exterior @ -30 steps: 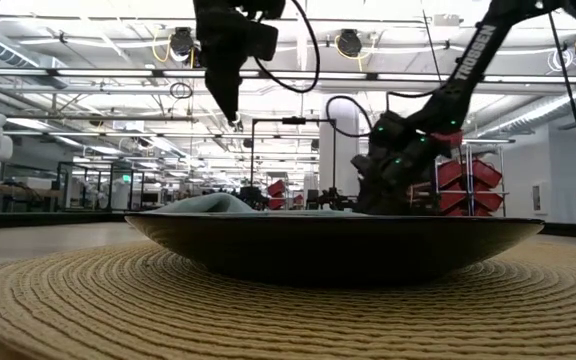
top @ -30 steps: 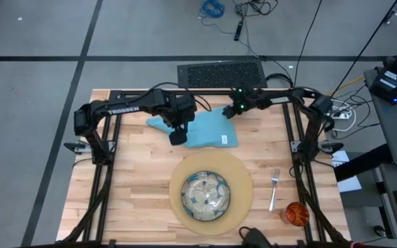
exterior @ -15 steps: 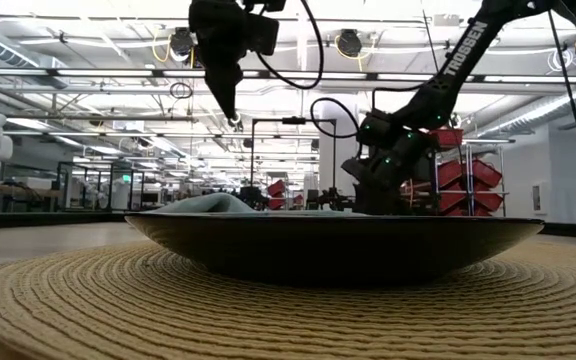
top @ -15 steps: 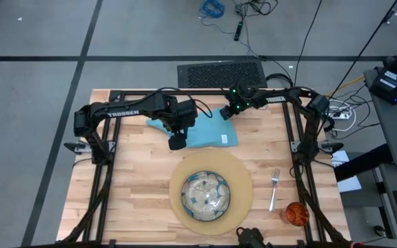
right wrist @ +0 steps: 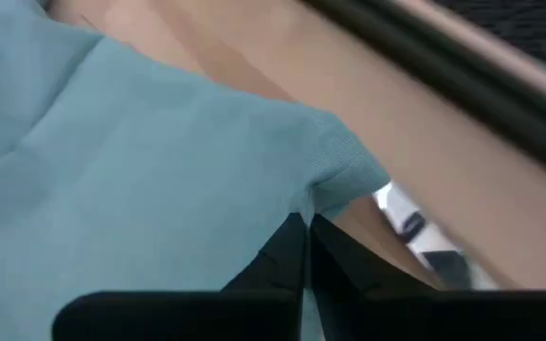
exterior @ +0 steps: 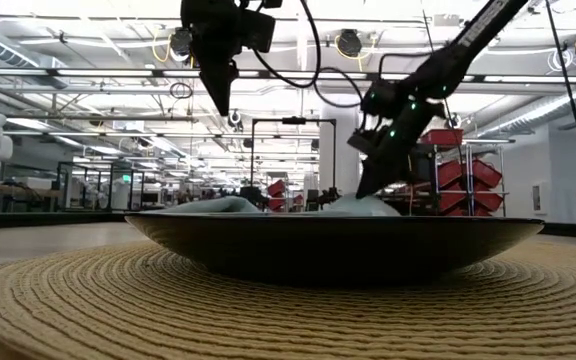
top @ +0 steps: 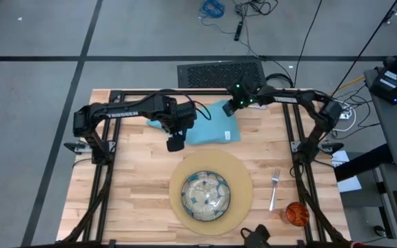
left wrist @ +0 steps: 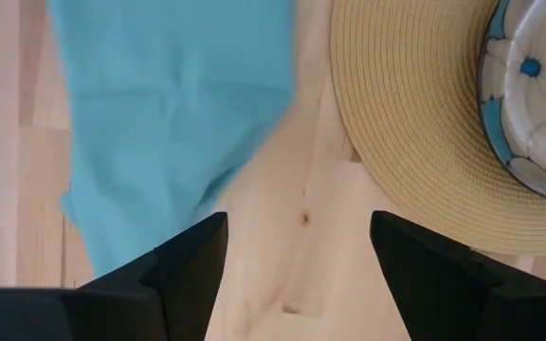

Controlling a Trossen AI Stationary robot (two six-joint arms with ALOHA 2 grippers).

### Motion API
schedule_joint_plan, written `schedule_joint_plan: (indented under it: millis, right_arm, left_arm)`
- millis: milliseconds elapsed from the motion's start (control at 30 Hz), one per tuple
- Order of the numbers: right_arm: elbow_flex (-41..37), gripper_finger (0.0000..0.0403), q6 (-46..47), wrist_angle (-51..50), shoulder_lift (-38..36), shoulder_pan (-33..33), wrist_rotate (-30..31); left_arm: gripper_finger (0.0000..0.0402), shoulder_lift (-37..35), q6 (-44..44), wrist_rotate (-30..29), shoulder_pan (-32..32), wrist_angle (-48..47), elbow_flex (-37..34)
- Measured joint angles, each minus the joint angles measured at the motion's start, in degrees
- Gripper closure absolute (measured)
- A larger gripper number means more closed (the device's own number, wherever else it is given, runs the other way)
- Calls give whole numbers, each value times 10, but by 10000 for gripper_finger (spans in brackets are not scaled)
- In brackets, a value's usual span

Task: Set table place
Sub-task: Fold the blue napkin

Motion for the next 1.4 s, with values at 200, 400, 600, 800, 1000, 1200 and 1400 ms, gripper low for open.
schedule_joint_plan:
  millis: [200, 400, 600, 800, 1000, 1200, 1400]
  right_arm:
    - [4, 403, -19, -126, -36, -30, 81]
    - [5, 403, -24, -136, -57, -30, 93]
    - [6, 403, -24, -143, -83, -38, 135]
    - [3, 403, -37, -204, -86, -55, 51]
    - [3, 403, -22, -211, -88, -49, 172]
    - [9, 403, -21, -188, -91, -27, 142]
    - [8, 403, -11, -195, -93, -50, 96]
  left_arm:
    - [152, 0, 4, -3, 0, -24, 0]
    - [152, -11, 4, -11, 0, -46, 0]
    - [152, -39, -10, -19, 0, -57, 0]
    - [152, -75, -18, -30, 0, -64, 0]
    - [152, -93, -28, -43, -2, -70, 0]
    - [152, -94, -37, -46, -14, -78, 0]
    - [152, -94, -32, -46, -19, -77, -27]
